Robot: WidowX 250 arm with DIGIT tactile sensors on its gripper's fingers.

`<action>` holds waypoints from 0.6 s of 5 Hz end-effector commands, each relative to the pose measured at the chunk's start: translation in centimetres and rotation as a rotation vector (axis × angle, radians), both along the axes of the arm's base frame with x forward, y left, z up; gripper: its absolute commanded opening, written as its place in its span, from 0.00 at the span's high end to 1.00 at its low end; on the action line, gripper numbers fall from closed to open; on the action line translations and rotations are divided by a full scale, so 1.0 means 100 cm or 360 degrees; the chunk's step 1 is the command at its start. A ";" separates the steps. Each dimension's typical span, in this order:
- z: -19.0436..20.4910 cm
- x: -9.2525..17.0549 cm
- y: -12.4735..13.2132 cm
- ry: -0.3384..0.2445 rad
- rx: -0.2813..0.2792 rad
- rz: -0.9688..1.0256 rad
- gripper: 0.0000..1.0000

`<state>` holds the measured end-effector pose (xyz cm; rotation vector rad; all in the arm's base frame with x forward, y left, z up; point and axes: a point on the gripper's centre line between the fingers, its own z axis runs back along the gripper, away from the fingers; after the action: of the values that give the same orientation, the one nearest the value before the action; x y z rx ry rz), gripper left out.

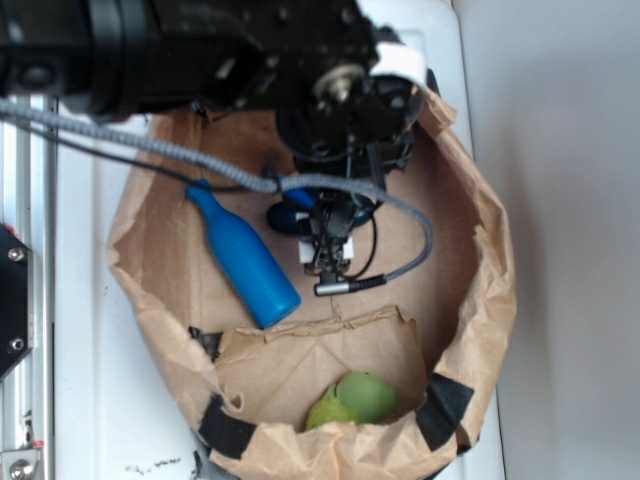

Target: Grab the plastic pickle.

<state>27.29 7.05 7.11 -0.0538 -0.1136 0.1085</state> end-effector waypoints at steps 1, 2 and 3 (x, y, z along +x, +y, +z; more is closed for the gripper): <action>-0.022 0.020 -0.003 0.0023 0.0085 -0.0016 0.00; -0.037 0.022 -0.006 0.0061 0.0149 -0.0033 0.00; -0.034 0.020 -0.005 0.0031 0.0132 -0.0012 1.00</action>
<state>28.43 6.87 2.14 0.0217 -0.0461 0.1025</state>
